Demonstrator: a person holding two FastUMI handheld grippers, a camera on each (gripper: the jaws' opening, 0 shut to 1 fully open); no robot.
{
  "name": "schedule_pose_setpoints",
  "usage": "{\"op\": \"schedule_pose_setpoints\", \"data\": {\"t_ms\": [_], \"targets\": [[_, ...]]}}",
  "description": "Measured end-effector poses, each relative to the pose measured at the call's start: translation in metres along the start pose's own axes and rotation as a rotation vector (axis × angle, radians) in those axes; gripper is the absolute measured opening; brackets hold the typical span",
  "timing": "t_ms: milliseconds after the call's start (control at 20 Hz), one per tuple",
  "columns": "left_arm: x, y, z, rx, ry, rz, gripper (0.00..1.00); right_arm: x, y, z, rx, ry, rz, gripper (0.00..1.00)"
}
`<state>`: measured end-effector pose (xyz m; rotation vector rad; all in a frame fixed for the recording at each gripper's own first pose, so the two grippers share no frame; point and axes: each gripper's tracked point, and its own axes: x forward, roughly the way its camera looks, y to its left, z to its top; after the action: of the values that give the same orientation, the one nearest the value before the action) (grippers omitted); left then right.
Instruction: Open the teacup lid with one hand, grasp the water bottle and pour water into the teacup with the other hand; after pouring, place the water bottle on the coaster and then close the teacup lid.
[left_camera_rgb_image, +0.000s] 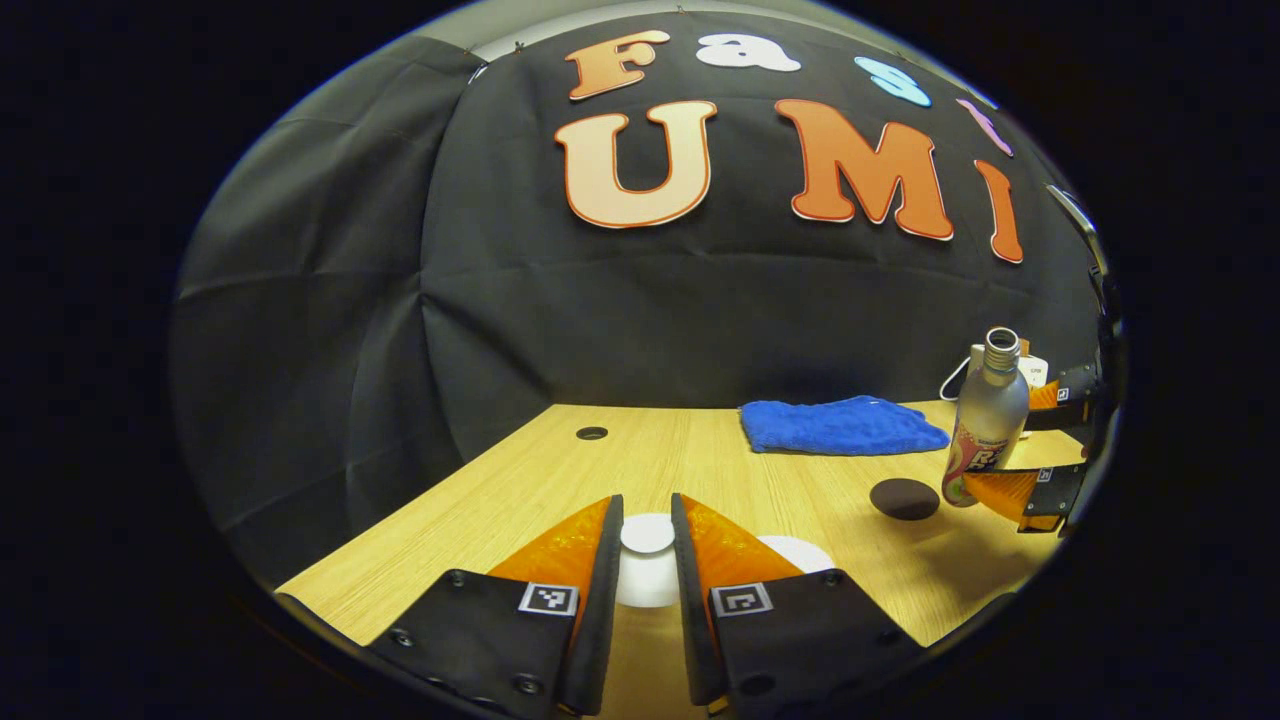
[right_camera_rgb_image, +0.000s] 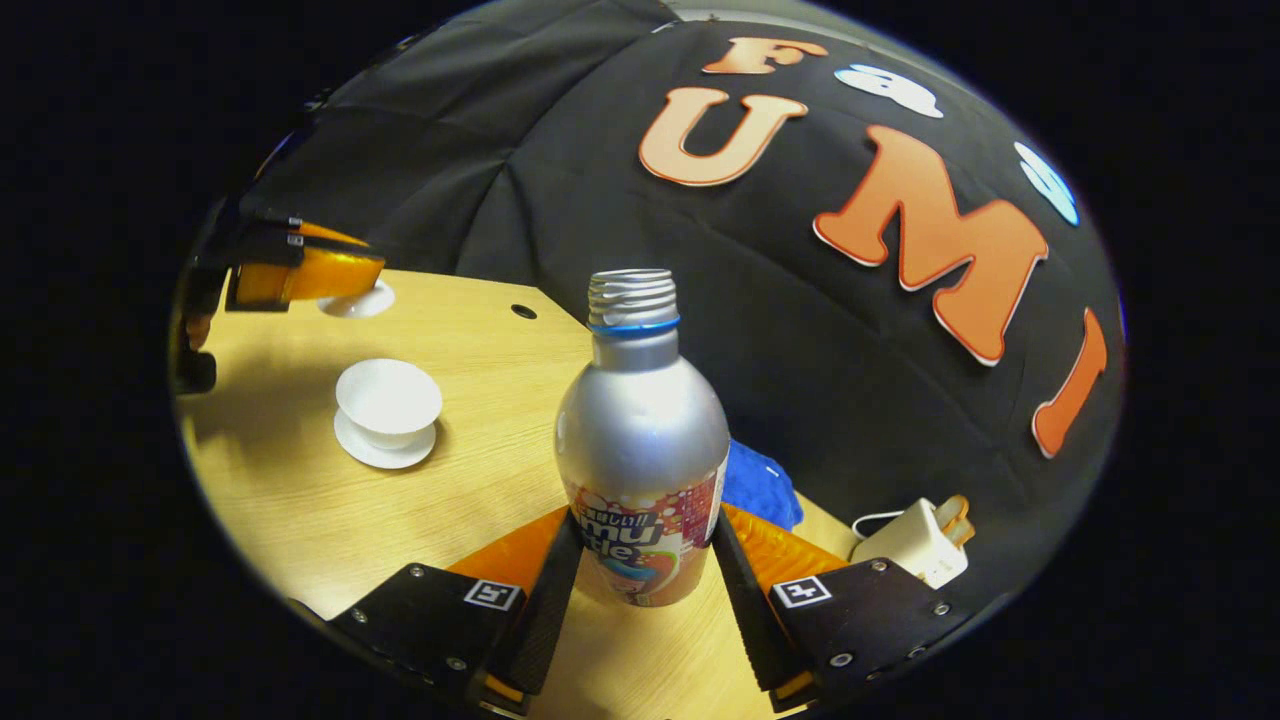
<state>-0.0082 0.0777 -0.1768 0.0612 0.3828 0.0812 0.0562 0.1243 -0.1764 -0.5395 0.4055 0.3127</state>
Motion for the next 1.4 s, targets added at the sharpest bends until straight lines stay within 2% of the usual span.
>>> {"op": "schedule_pose_setpoints", "data": {"t_ms": [200, 250, 600, 900, 1000, 1050, 1150, 1250, 1300, 1400], "targets": [[-0.004, 0.021, 0.004, 0.0, -0.009, 0.032, 0.31, 0.009, 0.006, 0.014, -0.138, -0.018, -0.019, 0.77], [-0.005, 0.027, 0.004, -0.004, -0.01, 0.039, 0.35, 0.011, 0.007, 0.017, -0.172, -0.023, -0.024, 0.76], [-0.01, 0.048, -0.003, -0.017, -0.003, 0.074, 0.35, 0.023, 0.016, 0.03, -0.414, -0.033, -0.1, 0.76], [-0.018, 0.072, -0.008, -0.024, -0.006, 0.079, 0.35, 0.023, 0.025, 0.032, -0.606, -0.052, -0.135, 0.76], [-0.019, 0.076, -0.008, -0.027, -0.013, 0.08, 0.35, 0.021, 0.03, 0.033, -0.658, -0.057, -0.134, 0.76], [-0.019, 0.078, -0.008, -0.028, -0.013, 0.081, 0.31, 0.02, 0.032, 0.033, -0.679, -0.057, -0.13, 0.76], [-0.02, 0.083, -0.008, -0.027, -0.017, 0.083, 0.35, 0.018, 0.035, 0.037, -0.728, -0.057, -0.128, 0.76], [-0.021, 0.086, -0.009, -0.028, -0.018, 0.084, 0.35, 0.015, 0.042, 0.04, -0.764, -0.05, -0.144, 0.76], [-0.02, 0.089, -0.01, -0.028, -0.017, 0.087, 0.31, 0.013, 0.044, 0.04, -0.789, -0.052, -0.151, 0.76], [-0.022, 0.092, -0.011, -0.029, -0.016, 0.087, 0.35, 0.014, 0.045, 0.043, -0.854, -0.059, -0.179, 0.76]]}}
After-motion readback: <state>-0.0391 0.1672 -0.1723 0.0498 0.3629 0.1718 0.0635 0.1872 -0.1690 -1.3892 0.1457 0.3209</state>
